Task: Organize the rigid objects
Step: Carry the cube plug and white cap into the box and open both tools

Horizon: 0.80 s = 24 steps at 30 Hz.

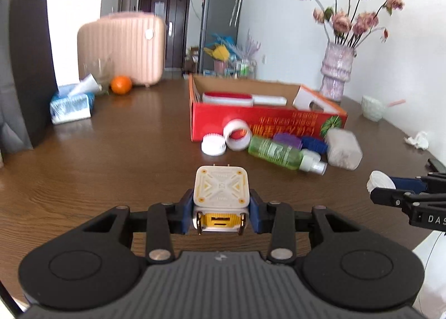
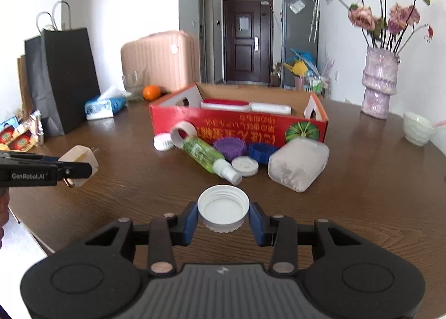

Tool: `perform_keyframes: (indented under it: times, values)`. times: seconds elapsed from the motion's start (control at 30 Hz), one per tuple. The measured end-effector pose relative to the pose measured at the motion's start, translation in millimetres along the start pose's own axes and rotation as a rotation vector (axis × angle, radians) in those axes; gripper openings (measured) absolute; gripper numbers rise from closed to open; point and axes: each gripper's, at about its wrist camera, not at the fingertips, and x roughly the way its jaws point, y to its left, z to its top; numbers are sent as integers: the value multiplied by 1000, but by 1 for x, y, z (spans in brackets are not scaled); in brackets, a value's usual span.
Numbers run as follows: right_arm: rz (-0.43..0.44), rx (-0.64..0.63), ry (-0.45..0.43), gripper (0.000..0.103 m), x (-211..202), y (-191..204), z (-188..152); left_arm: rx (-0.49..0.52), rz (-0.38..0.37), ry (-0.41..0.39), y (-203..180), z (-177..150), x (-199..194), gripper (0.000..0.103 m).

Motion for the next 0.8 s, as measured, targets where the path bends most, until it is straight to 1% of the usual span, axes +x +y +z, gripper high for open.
perform_keyframes:
  times: [0.1,0.2,0.3,0.4,0.43,0.5,0.53,0.57,0.6,0.7,0.8]
  values:
    - [6,1,-28,39,-14,2,2,-1,-5,-28,-6,4,-14,39]
    - [14,-5,-51,39,-22,2,4,6,-10,-48,-12,9,-17,39]
    - [10,-8,-66,39,-24,-3,9,5,-27,-52,-14,20,-10,39]
    - [-3,-7,-79,39,-18,-13,19,16,-52,-62,-16,40,7,39]
    - [-7,-13,-85,39,-14,-16,24,3,-78,-62,-15,50,16,39]
    - [-12,-43,-100,39,-1,-23,37,-24,-158,-39,-12,70,38,39]
    - [-16,-59,-107,39,7,-28,45,-32,-180,-26,-11,81,52,39]
    - [-24,-70,-112,39,17,-33,54,-29,-186,-17,-11,93,66,39]
    - [-31,-77,-116,39,26,-38,63,-20,-182,-13,-12,103,81,39]
    - [-51,-100,-130,39,65,-59,99,24,-137,-5,-15,136,129,39]
    - [-61,-71,-70,39,123,-89,142,58,-106,53,-14,164,186,39]
